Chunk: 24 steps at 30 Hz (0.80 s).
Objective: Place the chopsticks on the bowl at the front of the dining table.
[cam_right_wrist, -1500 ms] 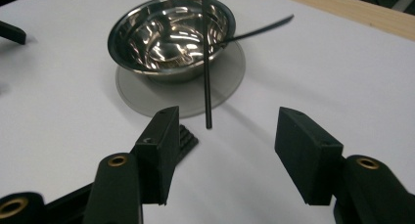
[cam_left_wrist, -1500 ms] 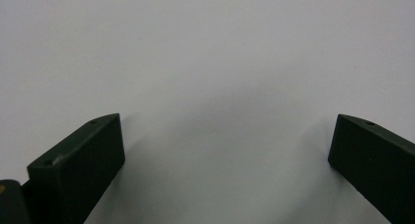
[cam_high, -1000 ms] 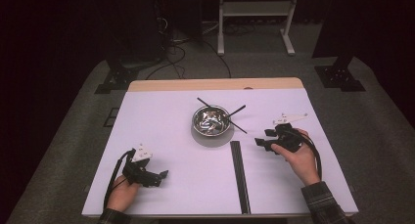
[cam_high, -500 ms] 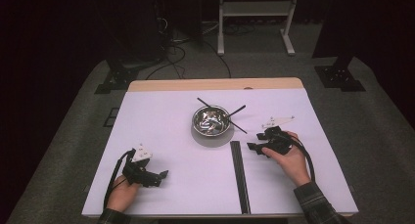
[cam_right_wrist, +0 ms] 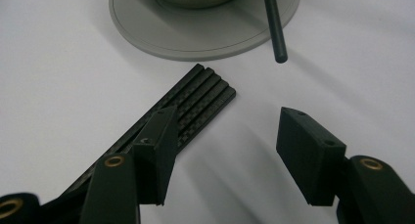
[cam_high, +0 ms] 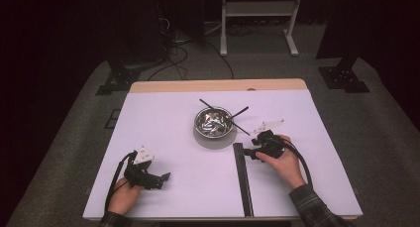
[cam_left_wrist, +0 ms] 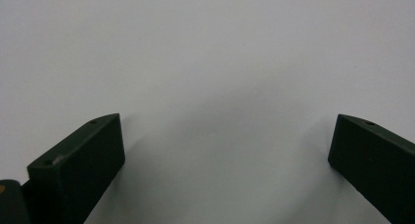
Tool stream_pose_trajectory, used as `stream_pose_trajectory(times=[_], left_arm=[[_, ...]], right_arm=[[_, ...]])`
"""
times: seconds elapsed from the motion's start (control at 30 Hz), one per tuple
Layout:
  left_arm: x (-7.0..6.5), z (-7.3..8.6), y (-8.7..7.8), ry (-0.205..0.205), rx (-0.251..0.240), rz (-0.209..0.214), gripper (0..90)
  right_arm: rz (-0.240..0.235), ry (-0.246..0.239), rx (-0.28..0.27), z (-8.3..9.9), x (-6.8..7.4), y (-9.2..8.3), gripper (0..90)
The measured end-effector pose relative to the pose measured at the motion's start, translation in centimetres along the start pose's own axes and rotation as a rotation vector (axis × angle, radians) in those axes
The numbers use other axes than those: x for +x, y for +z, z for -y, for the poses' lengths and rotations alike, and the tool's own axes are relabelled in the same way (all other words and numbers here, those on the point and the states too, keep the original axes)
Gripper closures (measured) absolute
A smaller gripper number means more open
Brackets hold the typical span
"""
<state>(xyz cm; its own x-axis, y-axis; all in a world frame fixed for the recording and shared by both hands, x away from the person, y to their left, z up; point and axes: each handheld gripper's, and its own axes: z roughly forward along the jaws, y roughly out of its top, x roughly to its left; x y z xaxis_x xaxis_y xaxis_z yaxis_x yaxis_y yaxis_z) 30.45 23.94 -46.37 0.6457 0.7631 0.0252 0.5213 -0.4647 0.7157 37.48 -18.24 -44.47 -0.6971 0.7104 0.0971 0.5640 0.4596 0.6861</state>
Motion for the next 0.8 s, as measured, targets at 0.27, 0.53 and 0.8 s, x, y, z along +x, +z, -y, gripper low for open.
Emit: stream_pose_trajectory(times=[0.27,0.53,0.8], left_arm=[[0.00,0.00,0.00,0.000,0.000,0.000,0.0],[0.00,0.00,0.00,0.000,0.000,0.000,0.0],[0.00,0.00,0.00,0.000,0.000,0.000,0.0]], right_arm=[[-0.006,-0.019,0.012,-0.11,0.52,0.57,39.8],[-0.004,-0.027,0.025,-0.04,0.56,0.78,39.5],[0.002,-0.034,0.031,0.02,0.72,0.88,39.0]])
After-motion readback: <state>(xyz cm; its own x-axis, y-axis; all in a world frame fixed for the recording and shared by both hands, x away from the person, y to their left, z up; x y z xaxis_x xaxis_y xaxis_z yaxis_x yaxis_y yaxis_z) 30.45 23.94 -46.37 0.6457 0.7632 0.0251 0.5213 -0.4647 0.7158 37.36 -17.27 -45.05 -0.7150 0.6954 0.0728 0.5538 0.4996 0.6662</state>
